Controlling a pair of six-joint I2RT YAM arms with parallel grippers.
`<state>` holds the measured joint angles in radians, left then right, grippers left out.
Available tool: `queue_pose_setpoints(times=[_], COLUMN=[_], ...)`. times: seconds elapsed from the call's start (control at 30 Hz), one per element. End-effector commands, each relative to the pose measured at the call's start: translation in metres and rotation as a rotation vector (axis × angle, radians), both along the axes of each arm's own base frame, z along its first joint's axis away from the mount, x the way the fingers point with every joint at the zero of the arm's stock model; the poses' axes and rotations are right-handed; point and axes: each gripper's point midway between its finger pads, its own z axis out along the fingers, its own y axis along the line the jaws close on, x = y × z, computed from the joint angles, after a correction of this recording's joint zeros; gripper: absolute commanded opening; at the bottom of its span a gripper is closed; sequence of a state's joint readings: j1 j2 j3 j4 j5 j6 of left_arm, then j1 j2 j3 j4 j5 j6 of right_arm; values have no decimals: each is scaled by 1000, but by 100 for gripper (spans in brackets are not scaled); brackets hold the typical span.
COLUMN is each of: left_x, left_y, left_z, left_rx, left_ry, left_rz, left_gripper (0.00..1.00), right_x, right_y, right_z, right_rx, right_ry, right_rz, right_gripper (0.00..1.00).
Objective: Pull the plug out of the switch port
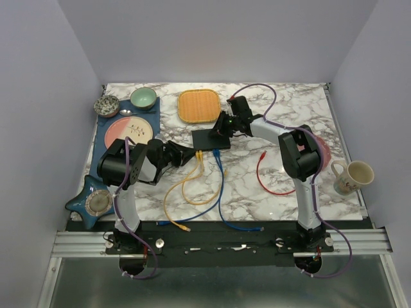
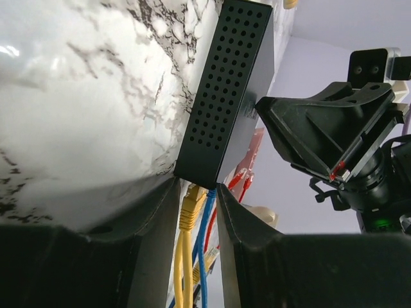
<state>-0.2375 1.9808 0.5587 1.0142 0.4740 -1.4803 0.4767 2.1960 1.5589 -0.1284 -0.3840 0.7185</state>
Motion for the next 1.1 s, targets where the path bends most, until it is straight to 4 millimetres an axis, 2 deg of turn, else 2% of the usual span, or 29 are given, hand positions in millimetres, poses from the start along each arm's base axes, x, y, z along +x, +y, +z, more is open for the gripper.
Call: queue_pose_setpoints(times=[0.0,0.3,0.57,0.73,0.9,1.07], left_x=[-12,-8,-24,-25,-29,-30], left_y=[-2,-3,-3,-4,-4,-4], left_z=[-21,-22,-32,-30,-33,-32], left_rx=[85,164,167,152,145,129], left_ry=[62,62,90,83,93,81], left_rz=[-43,-60,-78,-82,-80,-76], left_gripper=[38,33,32,31,32,38], right_x=[-19,-20,-18,-18,-18,-20], right_y=[-11,-14,-13,-12,-12,-12], right_z=[-30,-32,-32,-33,-32,-34], right_rx=[-71,-78,-78,-76,-74,-78], right_ry=[86,87,83,84,83,88], right_rz=[-6,-7,-7,-3,-4,-1], right_gripper=[26,26,26,26,26,26])
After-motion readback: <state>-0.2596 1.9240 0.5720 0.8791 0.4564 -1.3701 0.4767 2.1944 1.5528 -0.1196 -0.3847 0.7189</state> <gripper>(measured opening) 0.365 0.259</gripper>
